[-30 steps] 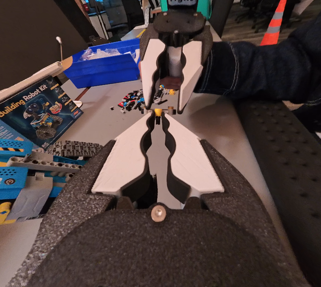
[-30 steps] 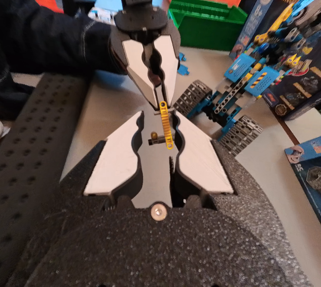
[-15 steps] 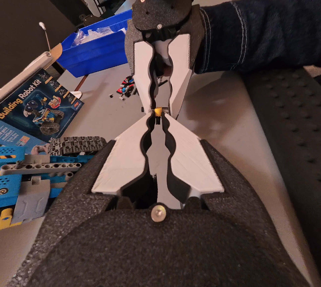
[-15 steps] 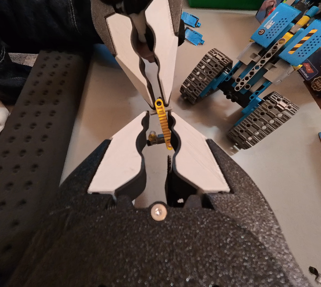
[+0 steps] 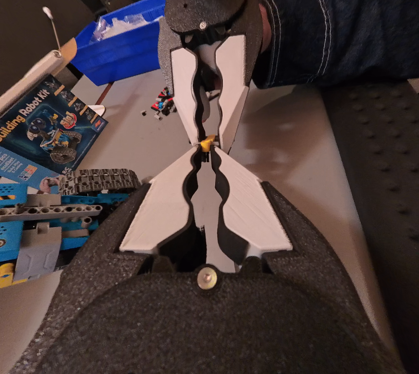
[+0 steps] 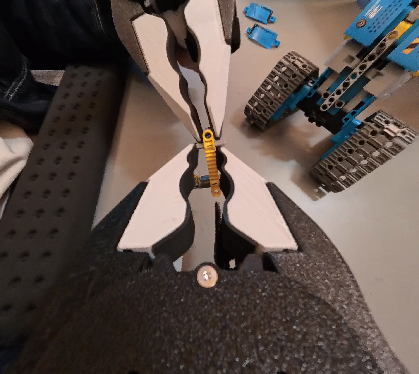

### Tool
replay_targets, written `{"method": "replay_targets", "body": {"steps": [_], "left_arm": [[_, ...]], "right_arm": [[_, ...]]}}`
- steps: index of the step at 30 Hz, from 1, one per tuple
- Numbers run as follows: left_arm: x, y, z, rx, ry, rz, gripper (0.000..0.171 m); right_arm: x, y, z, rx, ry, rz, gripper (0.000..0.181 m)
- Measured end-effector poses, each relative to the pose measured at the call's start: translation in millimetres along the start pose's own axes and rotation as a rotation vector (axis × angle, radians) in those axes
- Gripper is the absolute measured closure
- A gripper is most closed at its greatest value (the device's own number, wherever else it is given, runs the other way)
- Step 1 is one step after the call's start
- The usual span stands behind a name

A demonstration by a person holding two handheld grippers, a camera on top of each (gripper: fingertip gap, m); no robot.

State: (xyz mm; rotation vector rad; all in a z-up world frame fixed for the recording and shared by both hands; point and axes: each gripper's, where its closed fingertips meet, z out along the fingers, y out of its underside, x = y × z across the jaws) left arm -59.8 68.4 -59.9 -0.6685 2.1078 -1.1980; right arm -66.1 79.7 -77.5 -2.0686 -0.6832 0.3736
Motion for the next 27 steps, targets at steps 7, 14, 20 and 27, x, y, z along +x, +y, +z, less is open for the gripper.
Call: {"method": "replay_targets", "body": {"steps": [7, 14, 20, 27], "left_arm": [[5.3, 5.0, 3.4, -0.047, 0.005, 0.018, 0.166], [-1.6, 0.9, 3.1, -0.034, -0.083, 0.188, 0.165], [-17.2, -5.4, 0.0, -0.058, -0.311, 0.506, 0.164], [-28.3, -13.0, -9.1, -0.048, -0.406, 0.569, 0.166]], "right_arm": [[-0.3, 6.7, 2.4, -0.031, -0.008, -0.004, 0.176], [3.9, 1.2, -1.9, 0.053, -0.046, 0.105, 0.170], [-0.8, -18.6, -15.8, 0.276, -0.273, 0.336, 0.137], [18.1, -39.1, -36.9, 0.490, -0.348, 0.493, 0.164]]}}
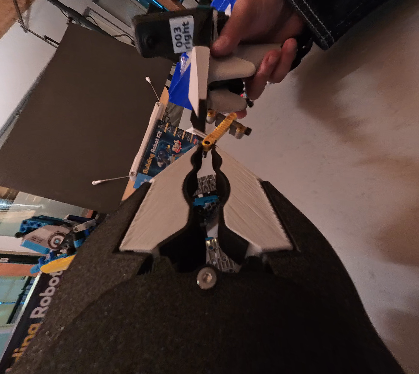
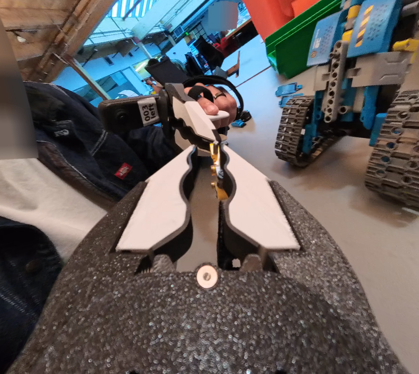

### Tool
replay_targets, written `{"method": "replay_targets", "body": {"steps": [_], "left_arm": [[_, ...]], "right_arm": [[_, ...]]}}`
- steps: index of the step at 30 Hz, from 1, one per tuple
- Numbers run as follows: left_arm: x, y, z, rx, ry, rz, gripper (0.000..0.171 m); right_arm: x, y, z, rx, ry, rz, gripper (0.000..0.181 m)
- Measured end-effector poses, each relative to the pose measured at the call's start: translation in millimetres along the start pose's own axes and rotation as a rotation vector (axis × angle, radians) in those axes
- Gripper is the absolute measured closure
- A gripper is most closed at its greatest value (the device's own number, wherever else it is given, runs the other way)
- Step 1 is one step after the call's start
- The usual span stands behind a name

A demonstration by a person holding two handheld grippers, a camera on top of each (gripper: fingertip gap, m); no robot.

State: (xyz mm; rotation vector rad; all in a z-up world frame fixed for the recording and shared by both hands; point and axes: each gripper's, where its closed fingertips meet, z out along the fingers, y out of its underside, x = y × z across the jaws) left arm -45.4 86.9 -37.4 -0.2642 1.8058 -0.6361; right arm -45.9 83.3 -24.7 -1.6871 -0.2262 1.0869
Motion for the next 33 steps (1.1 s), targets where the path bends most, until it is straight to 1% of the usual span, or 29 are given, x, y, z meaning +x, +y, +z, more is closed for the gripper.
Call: {"method": "replay_targets", "body": {"steps": [2, 6, 7, 8, 10, 13, 14, 16, 18, 19, 21, 25, 27, 28, 29, 30, 31, 32, 33], "left_arm": [[-1.2, 1.0, 0.6, -0.001, -0.012, 0.006, 0.165], [1.4, 1.5, 2.1, -0.003, 0.005, -0.009, 0.165], [2.4, 0.9, 2.9, -0.003, 0.007, -0.009, 0.165], [2.4, 1.3, 3.6, -0.008, 0.004, -0.015, 0.166], [-3.4, 3.8, 3.9, -0.019, -0.019, -0.049, 0.166], [-10.0, 3.7, 1.4, -0.003, -0.021, -0.139, 0.166], [-11.3, 4.6, 0.6, 0.002, -0.018, -0.154, 0.166], [-12.6, 2.7, -0.8, 0.025, -0.015, -0.168, 0.166], [-11.7, 1.5, -0.9, 0.029, -0.011, -0.169, 0.166], [-11.4, 1.4, -0.9, 0.029, -0.010, -0.165, 0.166], [-11.2, 1.7, -1.1, 0.027, -0.009, -0.162, 0.166], [-13.6, 2.0, -1.9, 0.028, -0.021, -0.162, 0.166], [-19.2, 3.4, -1.8, 0.027, -0.052, -0.201, 0.166], [-24.1, 4.6, -2.5, 0.033, -0.069, -0.261, 0.166], [-29.0, 6.5, -2.8, 0.042, -0.074, -0.362, 0.168], [-31.2, 6.6, -1.9, 0.065, -0.047, -0.513, 0.163], [-30.6, 1.9, 0.1, 0.117, 0.016, -0.701, 0.153], [-29.7, -7.1, 1.6, 0.195, 0.096, -0.887, 0.144], [-31.0, -15.4, 2.0, 0.278, 0.160, -1.042, 0.141]], "right_arm": [[-0.1, -2.9, 1.0, 0.008, 0.023, -0.027, 0.165], [10.2, 4.6, 5.7, -0.050, 0.116, -0.078, 0.166], [9.0, 6.3, 8.2, -0.063, 0.111, -0.083, 0.168], [8.8, 6.4, 9.3, -0.074, 0.123, -0.116, 0.175], [11.3, -0.2, 9.3, -0.052, 0.175, -0.187, 0.176], [8.6, -7.8, 8.1, 0.008, 0.149, -0.162, 0.174], [10.6, -10.7, 5.3, 0.023, 0.161, -0.150, 0.171], [8.5, -10.5, 3.3, 0.015, 0.146, -0.132, 0.178], [8.4, -9.7, 3.0, 0.013, 0.153, -0.145, 0.177], [7.3, -8.5, 4.0, 0.006, 0.146, -0.141, 0.173], [8.8, -9.0, 5.5, 0.003, 0.157, -0.144, 0.178], [7.6, -10.6, 6.0, 0.005, 0.157, -0.160, 0.179], [9.0, -16.2, 6.3, 0.039, 0.174, -0.178, 0.179], [10.1, -22.6, 5.1, 0.081, 0.185, -0.181, 0.179], [11.8, -32.6, 1.4, 0.147, 0.201, -0.179, 0.179], [10.8, -42.0, -2.9, 0.212, 0.190, -0.151, 0.180], [6.0, -47.6, -5.0, 0.255, 0.149, -0.125, 0.180], [3.0, -50.4, -5.2, 0.277, 0.131, -0.118, 0.180], [1.1, -52.1, -3.9, 0.291, 0.128, -0.122, 0.180]]}}
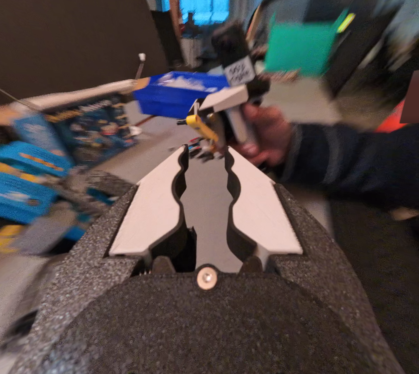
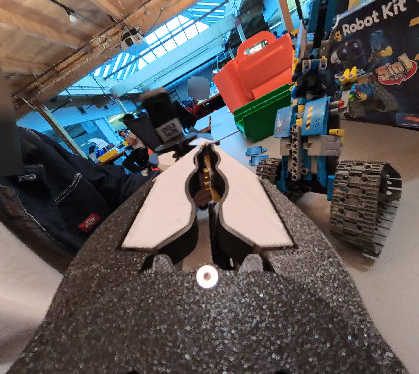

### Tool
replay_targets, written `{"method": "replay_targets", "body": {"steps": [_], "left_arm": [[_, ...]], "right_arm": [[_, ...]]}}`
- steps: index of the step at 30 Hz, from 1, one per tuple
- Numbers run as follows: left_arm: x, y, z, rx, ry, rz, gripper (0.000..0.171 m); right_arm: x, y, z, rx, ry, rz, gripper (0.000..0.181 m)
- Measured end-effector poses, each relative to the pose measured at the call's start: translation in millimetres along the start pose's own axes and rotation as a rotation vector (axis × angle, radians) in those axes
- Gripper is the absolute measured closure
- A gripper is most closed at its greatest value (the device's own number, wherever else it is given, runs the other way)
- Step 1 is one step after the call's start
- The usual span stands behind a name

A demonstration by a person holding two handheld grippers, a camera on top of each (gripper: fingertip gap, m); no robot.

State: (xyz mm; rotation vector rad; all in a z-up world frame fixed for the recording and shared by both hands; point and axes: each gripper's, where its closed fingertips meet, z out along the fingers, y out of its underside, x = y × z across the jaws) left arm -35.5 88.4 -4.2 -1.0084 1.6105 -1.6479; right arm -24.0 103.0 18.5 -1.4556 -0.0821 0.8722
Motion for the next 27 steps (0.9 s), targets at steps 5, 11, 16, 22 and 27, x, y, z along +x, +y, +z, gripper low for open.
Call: {"method": "replay_targets", "body": {"steps": [5, 11, 16, 22, 27], "left_arm": [[3.9, -14.3, -2.4, 0.159, 0.146, -0.254, 0.151], [1.4, -22.8, -11.0, 0.193, 0.131, -0.235, 0.166], [1.4, -12.7, -13.0, 0.106, 0.141, -0.201, 0.166], [3.5, -5.9, -17.5, 0.007, 0.116, -0.053, 0.166], [-41.9, -21.0, -83.6, 0.175, -0.012, -0.158, 0.166]], "right_arm": [[-17.1, 5.3, 16.3, 0.005, -0.073, 0.030, 0.179], [-16.1, 5.3, 22.6, 0.037, -0.050, 0.041, 0.180], [-13.2, 14.9, 20.2, -0.023, -0.057, 0.021, 0.181], [-14.6, 21.0, 16.2, -0.077, -0.071, -0.025, 0.181], [10.2, -78.8, -116.7, 0.333, 0.063, -0.041, 0.181]]}}
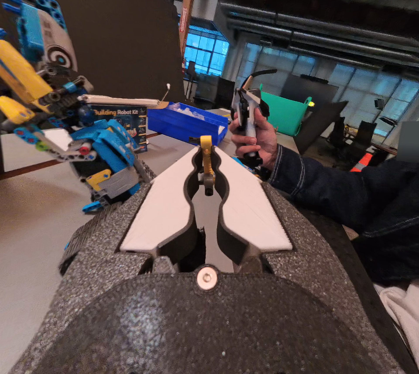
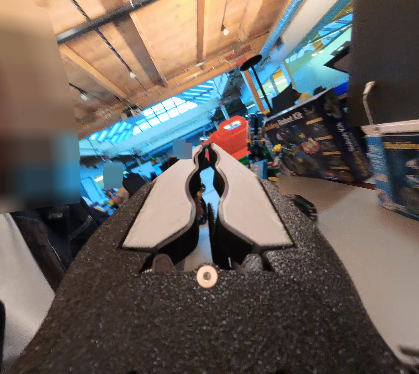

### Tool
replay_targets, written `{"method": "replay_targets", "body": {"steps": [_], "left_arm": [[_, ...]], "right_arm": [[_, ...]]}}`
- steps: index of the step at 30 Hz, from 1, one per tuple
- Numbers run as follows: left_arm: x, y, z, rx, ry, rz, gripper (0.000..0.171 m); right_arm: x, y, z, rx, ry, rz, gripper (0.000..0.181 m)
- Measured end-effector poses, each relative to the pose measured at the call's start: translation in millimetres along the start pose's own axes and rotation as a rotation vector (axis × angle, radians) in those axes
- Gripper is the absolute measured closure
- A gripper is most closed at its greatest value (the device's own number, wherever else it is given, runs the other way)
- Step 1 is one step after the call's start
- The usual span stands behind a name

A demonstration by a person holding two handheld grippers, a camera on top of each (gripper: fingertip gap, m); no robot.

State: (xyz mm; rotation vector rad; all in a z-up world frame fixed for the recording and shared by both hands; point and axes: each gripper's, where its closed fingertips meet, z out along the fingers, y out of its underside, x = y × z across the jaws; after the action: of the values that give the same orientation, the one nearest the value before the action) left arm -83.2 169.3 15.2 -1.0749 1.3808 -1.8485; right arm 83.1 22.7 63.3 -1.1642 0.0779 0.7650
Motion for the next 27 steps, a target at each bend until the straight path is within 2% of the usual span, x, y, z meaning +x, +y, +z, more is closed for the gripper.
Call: {"method": "replay_targets", "body": {"steps": [2, 4, 6, 7, 8, 9, 10, 13, 15, 20, 22, 24, 26, 27], "left_arm": [[10.8, 4.5, 1.8, -0.027, 0.009, 0.038, 0.166], [13.4, 17.4, 10.2, -0.097, 0.001, 0.075, 0.166], [18.5, 35.6, 18.3, -0.180, -0.010, 0.131, 0.166], [21.3, 45.5, 23.0, -0.225, -0.031, 0.188, 0.166], [23.9, 55.8, 28.0, -0.274, -0.057, 0.253, 0.166], [25.8, 65.9, 33.0, -0.325, -0.087, 0.329, 0.166], [27.5, 75.4, 37.3, -0.377, -0.117, 0.425, 0.166], [35.6, 98.9, 46.6, -0.492, -0.164, 0.691, 0.166], [42.0, 108.8, 49.5, -0.525, -0.162, 0.775, 0.166], [52.4, 110.5, 51.7, -0.512, -0.144, 0.889, 0.166], [55.0, 108.2, 52.3, -0.492, -0.136, 0.897, 0.166], [57.8, 110.4, 52.4, -0.490, -0.108, 0.881, 0.166], [61.0, 114.5, 52.5, -0.497, -0.075, 0.858, 0.166], [62.8, 116.5, 52.3, -0.501, -0.057, 0.842, 0.166]], "right_arm": [[5.9, 5.4, -16.8, -0.077, 0.054, -0.026, 0.180], [30.7, 21.7, -32.5, -0.248, 0.256, -0.117, 0.180], [55.1, 58.5, -67.0, -0.566, 0.472, -0.121, 0.179], [73.5, 76.8, -100.6, -0.756, 0.647, -0.152, 0.179], [90.2, 80.8, -135.3, -0.891, 0.829, -0.243, 0.179], [95.8, 81.4, -156.6, -0.957, 0.925, -0.292, 0.179], [94.8, 86.9, -167.0, -0.992, 0.944, -0.282, 0.179], [101.6, 92.6, -190.3, -1.012, 1.007, -0.276, 0.176], [103.3, 90.3, -199.7, -1.001, 1.036, -0.265, 0.166], [96.6, 71.3, -194.5, -0.908, 1.035, -0.264, 0.162], [87.0, 75.1, -173.0, -0.886, 0.977, -0.256, 0.159], [52.5, 92.9, -108.0, -0.810, 0.735, -0.296, 0.155], [-10.3, 127.5, -31.3, -0.730, 0.363, -0.361, 0.147], [-38.0, 142.8, -3.7, -0.695, 0.231, -0.385, 0.147]]}}
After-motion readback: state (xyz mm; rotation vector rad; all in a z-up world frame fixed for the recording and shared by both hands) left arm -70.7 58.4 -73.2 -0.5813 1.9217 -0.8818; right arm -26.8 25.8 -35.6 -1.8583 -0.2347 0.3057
